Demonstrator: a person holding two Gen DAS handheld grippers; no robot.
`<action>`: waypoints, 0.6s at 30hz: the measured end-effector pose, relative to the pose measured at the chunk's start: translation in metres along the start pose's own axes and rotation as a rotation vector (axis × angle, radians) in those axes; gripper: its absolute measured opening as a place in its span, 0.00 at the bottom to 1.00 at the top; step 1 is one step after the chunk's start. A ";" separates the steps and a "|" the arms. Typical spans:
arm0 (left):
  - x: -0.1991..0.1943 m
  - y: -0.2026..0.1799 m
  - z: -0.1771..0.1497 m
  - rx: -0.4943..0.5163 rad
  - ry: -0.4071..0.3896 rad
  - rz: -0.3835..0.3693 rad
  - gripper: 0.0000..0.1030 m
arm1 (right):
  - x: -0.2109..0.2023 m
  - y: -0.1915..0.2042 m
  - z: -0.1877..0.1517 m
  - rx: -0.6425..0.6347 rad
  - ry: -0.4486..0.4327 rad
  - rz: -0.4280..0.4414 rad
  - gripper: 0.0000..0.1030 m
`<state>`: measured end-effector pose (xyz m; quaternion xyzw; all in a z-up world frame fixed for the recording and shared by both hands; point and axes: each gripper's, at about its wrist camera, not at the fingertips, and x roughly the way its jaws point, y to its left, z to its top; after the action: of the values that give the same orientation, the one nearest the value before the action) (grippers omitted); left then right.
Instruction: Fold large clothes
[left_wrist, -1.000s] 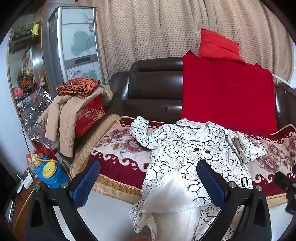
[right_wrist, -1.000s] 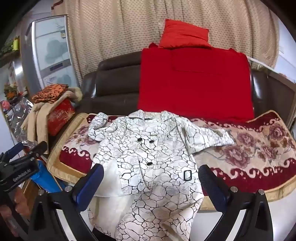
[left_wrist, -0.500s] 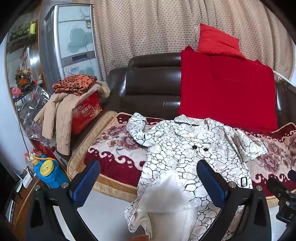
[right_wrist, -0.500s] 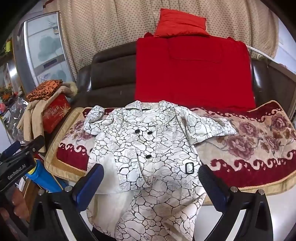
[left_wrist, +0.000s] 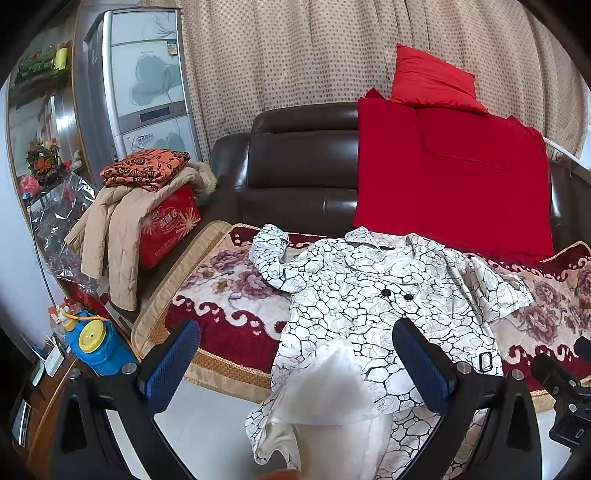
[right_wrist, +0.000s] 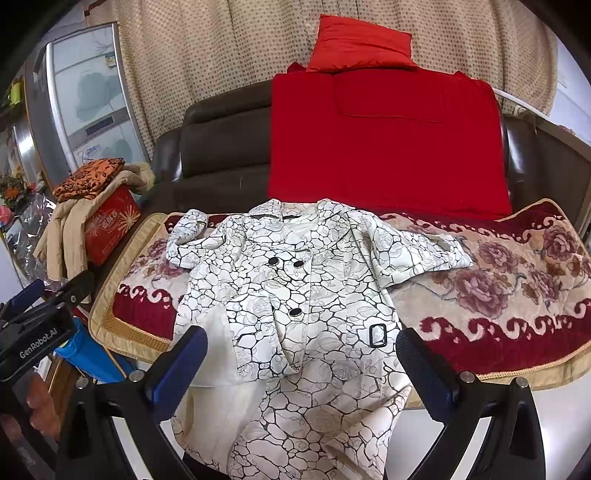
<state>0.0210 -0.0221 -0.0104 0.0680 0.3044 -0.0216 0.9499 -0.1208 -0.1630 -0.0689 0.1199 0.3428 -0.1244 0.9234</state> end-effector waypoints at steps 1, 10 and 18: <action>0.001 0.000 0.000 0.000 0.001 0.000 1.00 | 0.000 0.000 0.001 -0.001 0.000 -0.001 1.00; 0.004 -0.001 0.001 0.001 0.006 -0.002 1.00 | 0.003 0.000 0.002 -0.006 0.008 0.006 1.00; 0.009 -0.002 0.003 0.004 0.012 -0.002 1.00 | 0.007 0.003 0.005 -0.011 0.015 0.007 1.00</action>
<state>0.0301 -0.0242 -0.0135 0.0699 0.3102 -0.0227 0.9478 -0.1120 -0.1629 -0.0696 0.1169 0.3501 -0.1183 0.9219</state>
